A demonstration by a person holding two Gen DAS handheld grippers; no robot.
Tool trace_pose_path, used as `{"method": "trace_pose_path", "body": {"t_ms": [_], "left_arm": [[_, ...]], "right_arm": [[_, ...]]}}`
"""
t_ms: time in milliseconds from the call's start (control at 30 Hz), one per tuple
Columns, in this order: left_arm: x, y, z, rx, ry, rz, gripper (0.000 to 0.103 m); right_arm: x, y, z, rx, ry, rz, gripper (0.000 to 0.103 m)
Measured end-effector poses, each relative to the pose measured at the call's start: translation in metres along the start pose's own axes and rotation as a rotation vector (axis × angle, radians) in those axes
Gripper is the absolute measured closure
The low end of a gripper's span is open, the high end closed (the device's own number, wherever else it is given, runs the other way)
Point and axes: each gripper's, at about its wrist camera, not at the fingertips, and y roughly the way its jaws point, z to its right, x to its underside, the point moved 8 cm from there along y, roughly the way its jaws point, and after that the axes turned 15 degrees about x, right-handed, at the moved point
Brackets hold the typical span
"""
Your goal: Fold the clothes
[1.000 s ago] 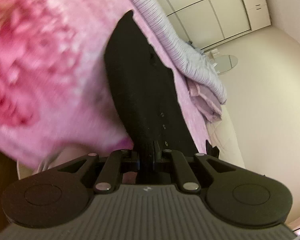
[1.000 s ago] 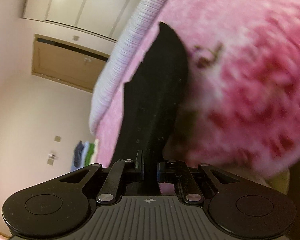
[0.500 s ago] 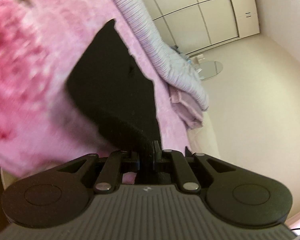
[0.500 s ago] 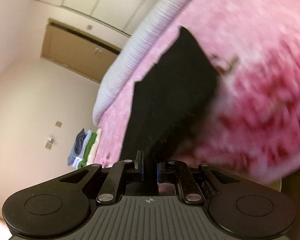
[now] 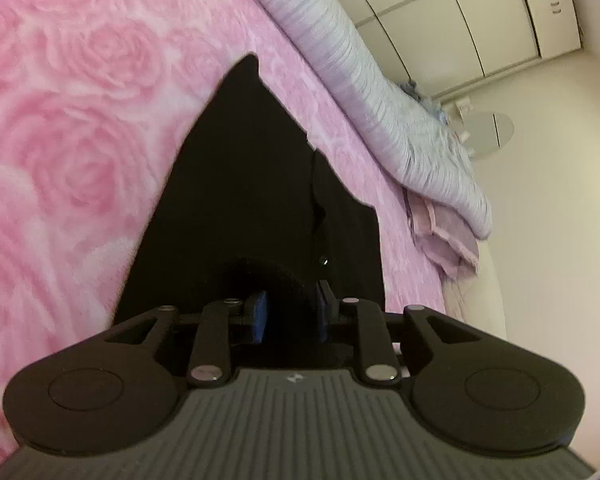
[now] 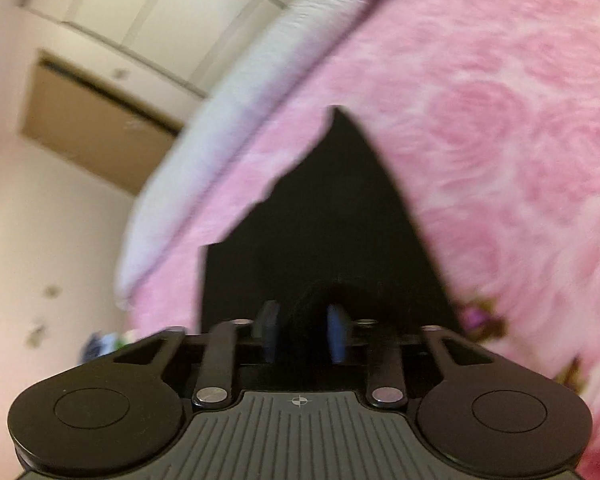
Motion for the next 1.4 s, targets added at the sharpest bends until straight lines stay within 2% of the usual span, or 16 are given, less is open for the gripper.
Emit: {"method": "trace_pose_path", "body": {"t_ms": [67,133,200,233,333,367,600,867,933,967,1000,1033,1100,1200,1300,1400], "left_arm": [[-0.001,-0.002,-0.009,-0.002,0.005,-0.013,0.080],[-0.002,-0.009,-0.014,-0.006,0.012,-0.005,0.074],[-0.006,-0.020,-0.016,-0.019,0.042,0.032,0.059],[-0.008,-0.025,-0.017,-0.021,0.052,0.050,0.058],[-0.018,-0.035,-0.017,0.009,0.033,0.095,0.058],[-0.019,-0.034,-0.017,0.000,0.040,0.084,0.058],[-0.007,0.004,-0.016,-0.157,0.323,-0.126,0.058],[-0.013,0.037,-0.025,-0.178,0.407,-0.194,0.063],[-0.009,0.039,-0.022,-0.194,0.457,-0.209,0.069],[-0.006,0.038,-0.020,-0.195,0.482,-0.221,0.078],[-0.004,0.037,-0.018,-0.198,0.504,-0.231,0.091],[-0.002,0.035,-0.018,-0.203,0.513,-0.232,0.091],[-0.003,0.030,-0.018,-0.197,0.504,-0.211,0.090],[-0.006,0.021,-0.016,-0.196,0.499,-0.172,0.066],[-0.004,0.022,-0.017,-0.160,0.472,-0.191,0.065],[0.003,0.031,-0.020,-0.120,0.432,-0.225,0.072]], "right_arm": [[-0.006,0.013,0.009,0.039,-0.019,0.004,0.049],[-0.011,0.027,0.018,0.078,-0.038,0.008,0.049],[-0.013,0.035,0.023,0.110,-0.086,0.011,0.049],[-0.009,0.035,0.023,0.124,-0.137,0.010,0.049],[-0.001,0.044,0.022,0.177,-0.257,-0.007,0.049],[0.003,0.046,0.021,0.193,-0.290,-0.010,0.049],[-0.001,0.070,0.012,0.181,-0.367,0.005,0.049],[-0.009,0.120,-0.001,0.194,-0.482,-0.046,0.049],[-0.008,0.125,0.000,0.183,-0.477,-0.047,0.049],[-0.008,0.123,0.000,0.175,-0.470,-0.048,0.050],[-0.007,0.122,0.000,0.166,-0.462,-0.048,0.068],[-0.006,0.120,0.000,0.157,-0.457,-0.048,0.076],[-0.005,0.117,0.001,0.148,-0.454,-0.047,0.077],[-0.006,0.114,0.003,0.148,-0.434,-0.053,0.075],[-0.008,0.114,0.006,0.131,-0.382,-0.080,0.063],[-0.007,0.114,0.009,0.120,-0.364,-0.091,0.062]]}}
